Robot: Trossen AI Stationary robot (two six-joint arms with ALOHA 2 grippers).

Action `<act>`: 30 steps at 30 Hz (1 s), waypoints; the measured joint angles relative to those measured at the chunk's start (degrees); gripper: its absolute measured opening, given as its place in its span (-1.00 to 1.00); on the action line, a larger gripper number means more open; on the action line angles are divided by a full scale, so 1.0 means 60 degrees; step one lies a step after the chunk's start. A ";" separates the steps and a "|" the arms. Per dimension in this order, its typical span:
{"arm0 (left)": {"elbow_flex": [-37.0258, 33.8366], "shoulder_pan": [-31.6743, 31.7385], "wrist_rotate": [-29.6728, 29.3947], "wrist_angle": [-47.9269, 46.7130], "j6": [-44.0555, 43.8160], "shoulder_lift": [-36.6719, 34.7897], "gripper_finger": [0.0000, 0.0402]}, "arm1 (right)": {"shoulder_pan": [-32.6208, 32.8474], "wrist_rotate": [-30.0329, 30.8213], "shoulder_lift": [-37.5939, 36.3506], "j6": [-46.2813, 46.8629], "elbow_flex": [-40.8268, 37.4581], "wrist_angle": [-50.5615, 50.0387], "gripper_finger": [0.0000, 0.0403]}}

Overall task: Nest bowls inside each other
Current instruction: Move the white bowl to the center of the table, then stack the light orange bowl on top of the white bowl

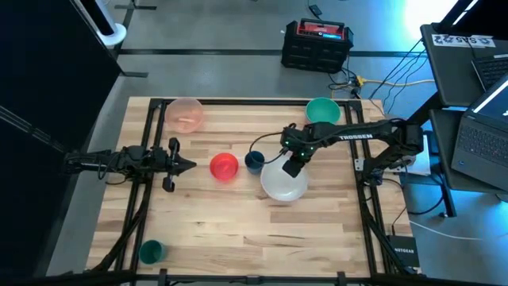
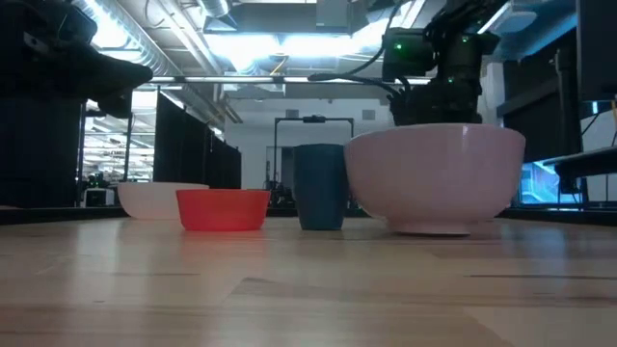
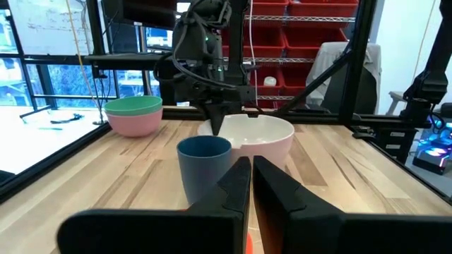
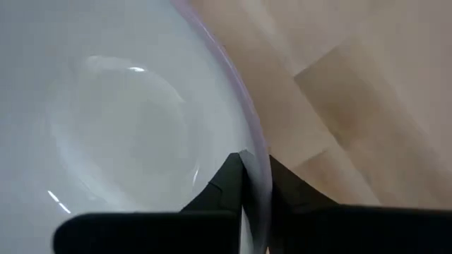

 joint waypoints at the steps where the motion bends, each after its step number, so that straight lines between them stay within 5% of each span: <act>1: 0.0004 -0.0004 -0.0003 0.0000 0.0000 0.0000 -1.00 | -0.0003 0.0013 0.0003 0.0000 0.0007 -0.0021 -0.95; 21: 0.0002 -0.0002 0.0000 0.0002 0.0000 0.0002 -1.00 | 0.0000 -0.0131 -0.0026 -0.0296 0.0679 -0.0750 -0.35; 30: 0.0003 -0.0003 -0.0004 0.0000 0.0000 0.0003 -1.00 | -0.0003 0.1860 -0.0037 -0.1312 0.3114 -0.2636 -0.21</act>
